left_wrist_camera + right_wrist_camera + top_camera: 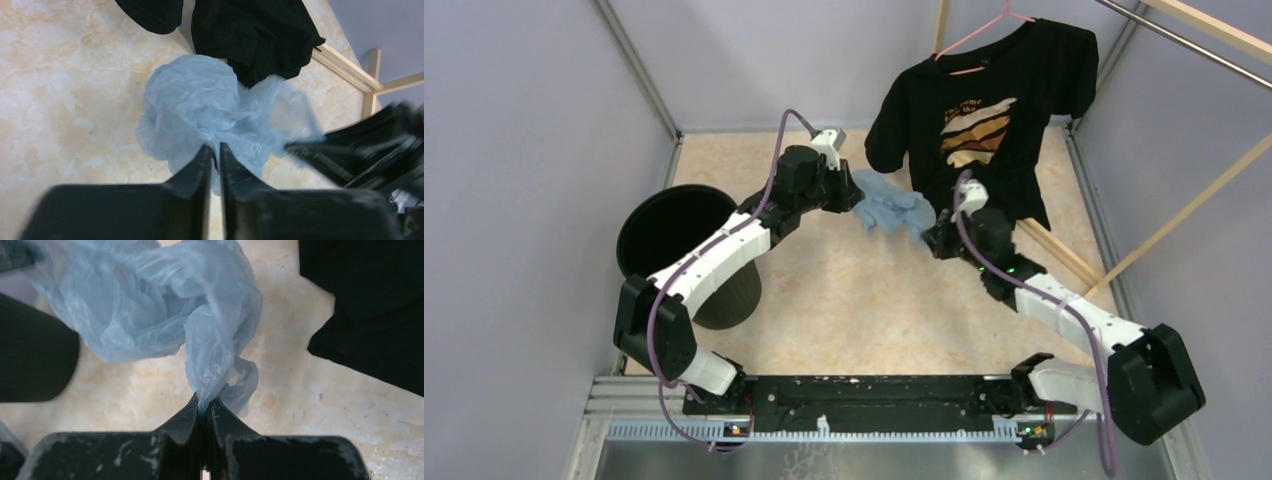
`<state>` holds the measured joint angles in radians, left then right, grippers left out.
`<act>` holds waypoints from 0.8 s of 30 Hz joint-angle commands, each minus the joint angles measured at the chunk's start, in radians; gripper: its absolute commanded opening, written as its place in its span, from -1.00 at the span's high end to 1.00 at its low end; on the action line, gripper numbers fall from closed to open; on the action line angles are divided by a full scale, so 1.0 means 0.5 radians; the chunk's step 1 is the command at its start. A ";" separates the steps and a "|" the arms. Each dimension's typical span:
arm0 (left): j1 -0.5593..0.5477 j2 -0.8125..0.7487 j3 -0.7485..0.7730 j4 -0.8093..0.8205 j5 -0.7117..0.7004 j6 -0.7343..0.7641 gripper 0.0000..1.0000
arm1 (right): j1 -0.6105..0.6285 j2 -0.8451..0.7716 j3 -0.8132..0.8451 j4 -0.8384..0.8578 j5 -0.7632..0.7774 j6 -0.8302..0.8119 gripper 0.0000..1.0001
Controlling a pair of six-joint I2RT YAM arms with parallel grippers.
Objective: Put the trash bags into the trash bin
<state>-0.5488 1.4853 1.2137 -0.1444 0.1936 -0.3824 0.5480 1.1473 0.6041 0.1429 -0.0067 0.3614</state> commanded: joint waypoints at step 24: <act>0.023 0.459 0.246 -0.168 0.260 -0.052 -0.34 | -0.866 0.250 -0.097 0.289 -1.772 0.876 1.00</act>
<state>-0.5434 1.7088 1.3006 -0.2432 0.2848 -0.3988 0.1238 1.2728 0.5438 0.2588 -0.8715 0.8154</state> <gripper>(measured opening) 0.684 0.004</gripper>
